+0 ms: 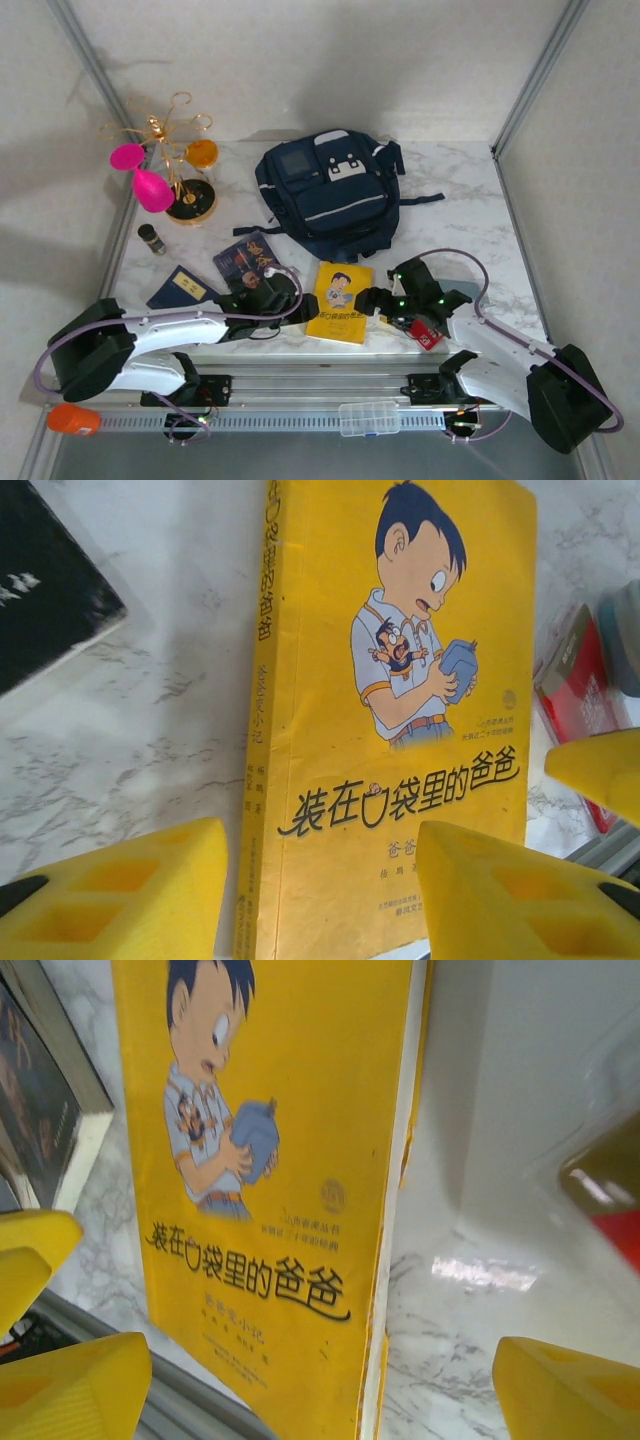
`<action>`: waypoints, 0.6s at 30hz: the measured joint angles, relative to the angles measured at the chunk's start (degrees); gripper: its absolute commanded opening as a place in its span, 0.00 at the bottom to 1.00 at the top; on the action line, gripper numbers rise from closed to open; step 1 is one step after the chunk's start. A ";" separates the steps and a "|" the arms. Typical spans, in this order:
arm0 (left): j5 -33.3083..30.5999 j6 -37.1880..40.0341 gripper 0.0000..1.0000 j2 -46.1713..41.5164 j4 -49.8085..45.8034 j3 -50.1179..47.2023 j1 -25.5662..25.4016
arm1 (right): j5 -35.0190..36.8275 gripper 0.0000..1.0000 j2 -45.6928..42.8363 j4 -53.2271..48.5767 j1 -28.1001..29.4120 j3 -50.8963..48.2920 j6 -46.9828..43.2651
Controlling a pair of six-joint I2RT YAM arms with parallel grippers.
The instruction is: Pack books, pencil case, and school supplies into a backpack
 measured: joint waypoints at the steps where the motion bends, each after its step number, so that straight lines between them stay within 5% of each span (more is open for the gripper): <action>1: -0.11 -0.31 0.50 1.38 0.50 0.09 -0.31 | -0.37 0.88 0.20 0.68 0.50 -0.35 0.52; 18: -3.61 -5.92 0.43 9.51 3.85 2.27 -7.76 | -2.34 0.91 7.02 6.73 2.45 -0.15 0.22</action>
